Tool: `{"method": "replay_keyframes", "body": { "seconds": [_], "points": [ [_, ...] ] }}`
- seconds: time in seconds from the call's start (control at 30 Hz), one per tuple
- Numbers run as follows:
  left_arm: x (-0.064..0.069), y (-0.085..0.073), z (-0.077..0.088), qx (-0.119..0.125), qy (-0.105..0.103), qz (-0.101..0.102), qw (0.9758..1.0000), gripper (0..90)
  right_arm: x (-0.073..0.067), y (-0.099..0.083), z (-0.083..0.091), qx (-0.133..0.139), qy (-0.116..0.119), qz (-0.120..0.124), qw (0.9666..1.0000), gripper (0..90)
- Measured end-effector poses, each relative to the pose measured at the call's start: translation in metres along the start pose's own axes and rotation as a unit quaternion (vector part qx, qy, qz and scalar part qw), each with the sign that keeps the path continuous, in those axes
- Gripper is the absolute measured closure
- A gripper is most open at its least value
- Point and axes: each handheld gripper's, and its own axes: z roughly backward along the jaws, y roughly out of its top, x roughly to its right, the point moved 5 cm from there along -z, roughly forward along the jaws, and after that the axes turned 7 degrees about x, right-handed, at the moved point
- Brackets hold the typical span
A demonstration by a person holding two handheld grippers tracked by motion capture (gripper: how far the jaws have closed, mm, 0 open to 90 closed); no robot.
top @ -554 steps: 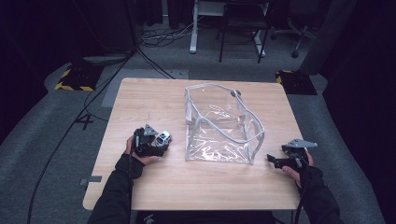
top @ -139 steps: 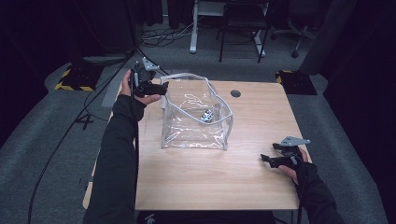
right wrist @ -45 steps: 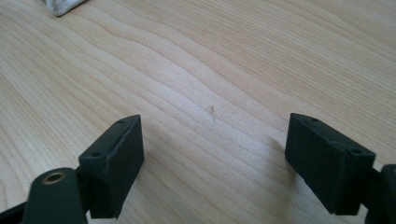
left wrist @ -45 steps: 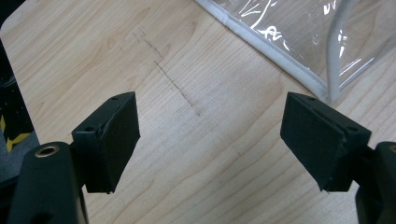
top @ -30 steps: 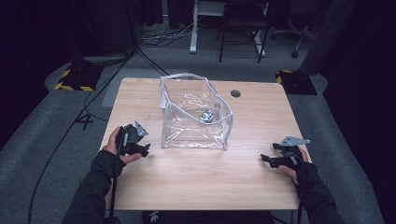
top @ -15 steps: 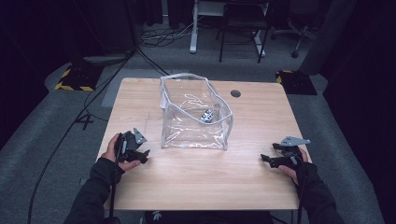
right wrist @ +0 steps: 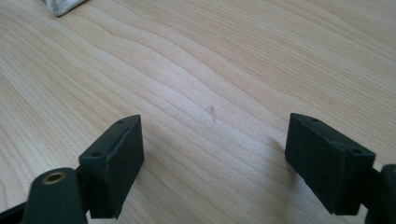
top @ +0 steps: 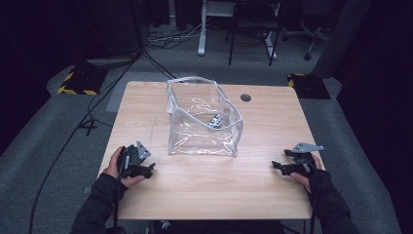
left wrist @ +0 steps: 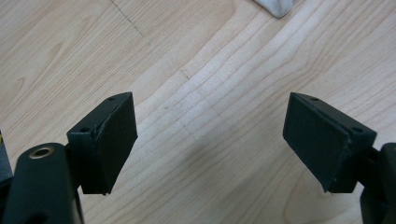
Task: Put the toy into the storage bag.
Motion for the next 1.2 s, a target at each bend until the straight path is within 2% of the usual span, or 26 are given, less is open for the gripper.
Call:
{"method": "replay_keyframes", "body": {
  "seconds": [0.1,0.23,0.4,0.57,0.6,0.67,0.7,0.73,0.83,0.9,0.97,1.17,1.2],
  "points": [
    [0.004,-0.004,0.002,-0.001,-0.007,0.004,1.0000,17.8,0.000,0.000,0.000,0.000,0.000,0.000,1.0000,20.0],
    [0.007,-0.008,0.002,0.003,-0.002,0.005,1.0000,17.6,0.000,0.000,0.000,0.000,0.000,0.000,1.0000,20.0],
    [0.009,-0.016,0.009,0.021,-0.008,0.036,0.9991,17.5,0.000,0.000,0.000,0.000,0.000,0.000,1.0000,20.0],
    [0.011,-0.024,0.011,0.020,-0.009,0.040,0.9989,17.6,0.000,0.000,0.000,0.000,0.000,0.000,1.0000,20.0],
    [0.012,-0.027,0.012,0.025,-0.011,0.049,0.9984,17.6,0.000,0.000,0.000,0.000,0.000,0.000,1.0000,20.0],
    [0.012,-0.028,0.013,0.027,-0.012,0.051,0.9982,17.5,0.000,0.000,0.000,0.000,0.000,0.000,1.0000,20.0],
    [0.012,-0.031,0.015,0.032,-0.019,0.064,0.9973,17.6,0.000,0.000,0.000,0.000,0.000,0.000,1.0000,20.0],
    [0.012,-0.032,0.015,0.034,-0.020,0.065,0.9972,17.7,0.000,0.000,0.000,0.000,0.000,0.000,1.0000,20.0],
    [0.013,-0.037,0.016,0.039,-0.021,0.085,0.9954,17.7,0.000,0.000,0.000,0.000,0.000,0.000,1.0000,20.0],
    [0.013,-0.038,0.017,0.042,-0.016,0.087,0.9952,17.9,0.000,0.000,0.000,0.000,0.000,0.000,1.0000,20.0],
    [0.012,-0.042,0.019,0.050,-0.022,0.101,0.9934,18.2,0.000,0.000,0.000,0.000,0.000,0.000,1.0000,20.0],
    [0.010,-0.049,0.018,0.042,-0.028,0.112,0.9924,18.1,0.000,0.000,0.000,0.000,0.000,-0.001,1.0000,20.0],
    [0.010,-0.051,0.018,0.047,-0.033,0.122,0.9908,18.1,0.000,0.000,0.000,0.000,0.000,0.000,1.0000,20.0]
  ]
}}
